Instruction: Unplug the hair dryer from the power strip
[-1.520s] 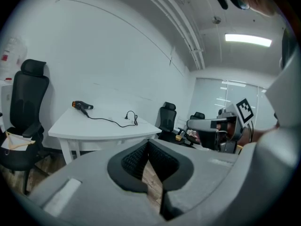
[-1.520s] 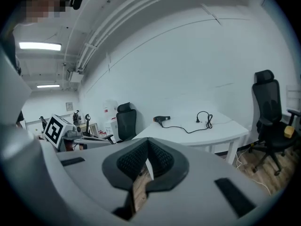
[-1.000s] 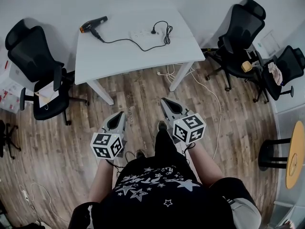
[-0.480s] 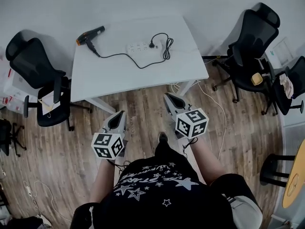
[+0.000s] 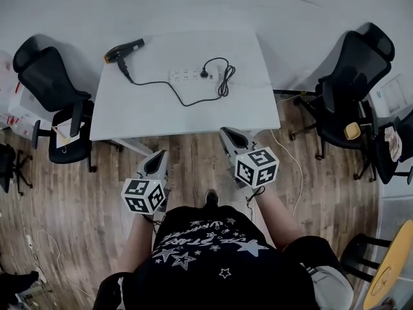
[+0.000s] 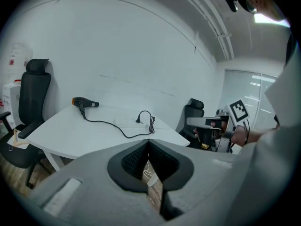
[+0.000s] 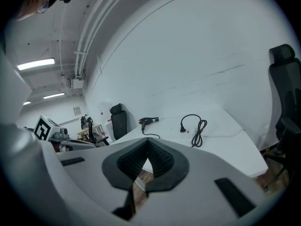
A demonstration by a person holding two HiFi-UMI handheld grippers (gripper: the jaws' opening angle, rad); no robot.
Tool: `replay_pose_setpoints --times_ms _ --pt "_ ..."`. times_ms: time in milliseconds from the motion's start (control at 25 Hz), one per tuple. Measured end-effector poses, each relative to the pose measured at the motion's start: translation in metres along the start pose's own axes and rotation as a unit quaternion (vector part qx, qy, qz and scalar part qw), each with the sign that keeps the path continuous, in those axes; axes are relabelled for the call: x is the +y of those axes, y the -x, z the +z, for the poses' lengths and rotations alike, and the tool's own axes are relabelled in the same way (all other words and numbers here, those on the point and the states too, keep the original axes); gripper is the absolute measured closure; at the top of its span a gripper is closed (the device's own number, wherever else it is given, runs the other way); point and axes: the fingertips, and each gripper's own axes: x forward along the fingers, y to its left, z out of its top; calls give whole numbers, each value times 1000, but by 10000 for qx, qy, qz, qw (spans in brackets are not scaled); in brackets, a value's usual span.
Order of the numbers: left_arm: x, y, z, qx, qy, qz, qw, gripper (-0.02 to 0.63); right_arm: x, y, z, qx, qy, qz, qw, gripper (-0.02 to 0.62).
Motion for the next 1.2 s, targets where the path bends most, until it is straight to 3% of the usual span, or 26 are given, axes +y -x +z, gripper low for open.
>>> replay_pose_setpoints --times_ms 240,520,800,1200 --pt "-11 -22 0 135 -37 -5 9999 597 -22 -7 3 42 -100 34 9999 589" --pt "7 -43 5 205 76 71 9997 598 -37 -26 -8 246 -216 -26 9995 589" --pt "21 -90 27 215 -38 -204 9996 597 -71 -44 7 210 -254 -366 9988 589" --pt "72 -156 65 247 -43 -372 9990 597 -109 -120 34 414 -153 -611 9972 589"
